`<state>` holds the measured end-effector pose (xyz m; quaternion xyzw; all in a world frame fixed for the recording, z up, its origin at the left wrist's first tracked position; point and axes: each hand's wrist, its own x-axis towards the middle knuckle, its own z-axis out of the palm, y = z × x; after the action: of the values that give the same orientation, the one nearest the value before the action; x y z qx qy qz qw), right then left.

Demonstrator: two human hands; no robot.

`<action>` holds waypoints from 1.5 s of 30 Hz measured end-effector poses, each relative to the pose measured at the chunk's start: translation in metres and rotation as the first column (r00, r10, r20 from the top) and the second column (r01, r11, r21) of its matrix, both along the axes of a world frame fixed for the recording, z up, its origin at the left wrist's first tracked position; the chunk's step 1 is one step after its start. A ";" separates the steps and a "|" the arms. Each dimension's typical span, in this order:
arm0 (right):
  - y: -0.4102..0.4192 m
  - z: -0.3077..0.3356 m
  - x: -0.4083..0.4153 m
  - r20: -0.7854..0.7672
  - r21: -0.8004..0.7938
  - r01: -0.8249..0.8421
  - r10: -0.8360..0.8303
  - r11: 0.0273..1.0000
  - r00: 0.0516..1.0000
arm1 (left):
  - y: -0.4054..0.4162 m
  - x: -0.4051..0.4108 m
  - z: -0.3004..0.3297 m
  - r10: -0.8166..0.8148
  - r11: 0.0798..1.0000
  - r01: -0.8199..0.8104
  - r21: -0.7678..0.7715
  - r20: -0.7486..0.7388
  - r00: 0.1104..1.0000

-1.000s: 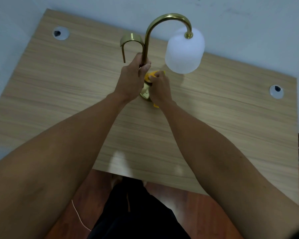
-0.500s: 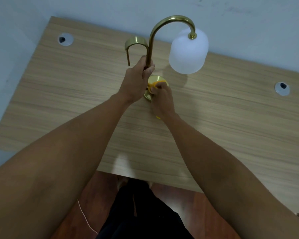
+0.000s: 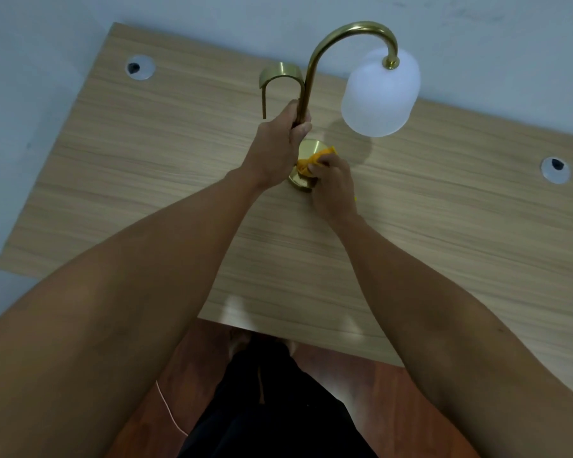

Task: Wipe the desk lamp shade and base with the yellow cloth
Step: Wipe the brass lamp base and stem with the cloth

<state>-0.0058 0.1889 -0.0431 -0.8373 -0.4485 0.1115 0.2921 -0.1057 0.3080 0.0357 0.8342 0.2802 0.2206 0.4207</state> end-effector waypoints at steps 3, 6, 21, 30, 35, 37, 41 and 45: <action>0.007 0.003 -0.016 -0.018 -0.003 -0.022 0.022 1.000 1.000 | 0.001 0.000 0.000 0.003 1.000 -0.004 -0.006 -0.014 1.000; -0.009 -0.013 -0.013 0.089 0.062 -0.140 0.134 0.988 0.987 | 0.002 -0.001 0.000 -0.014 1.000 0.014 -0.011 -0.021 1.000; 0.005 0.000 -0.015 0.135 0.008 -0.198 0.195 0.980 0.971 | 0.008 -0.002 0.001 -0.057 0.998 0.057 -0.001 -0.076 0.995; 0.008 0.006 -0.001 -0.024 -0.038 -0.135 0.134 0.990 0.991 | 0.008 -0.001 0.001 -0.049 0.999 0.050 0.006 -0.075 0.996; -0.017 0.004 0.013 0.062 0.090 -0.230 0.225 0.969 0.972 | 0.007 -0.001 0.002 -0.056 0.998 0.056 -0.002 -0.078 0.995; -0.011 0.013 0.016 0.059 0.067 -0.162 0.158 0.985 0.986 | 0.006 -0.001 0.002 -0.052 0.999 0.052 -0.006 -0.078 0.996; 0.006 0.013 0.002 -0.034 -0.118 -0.249 0.247 0.961 0.968 | 0.006 0.000 0.001 -0.059 0.998 0.059 -0.007 -0.081 0.995; -0.017 0.008 0.023 0.048 -0.039 -0.248 0.250 0.968 0.967 | 0.006 -0.001 0.001 -0.073 0.997 0.072 -0.023 -0.074 0.995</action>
<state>0.0168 0.1720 -0.0352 -0.7817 -0.5557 0.1328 0.2501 -0.1064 0.3138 0.0370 0.8471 0.2676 0.1711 0.4261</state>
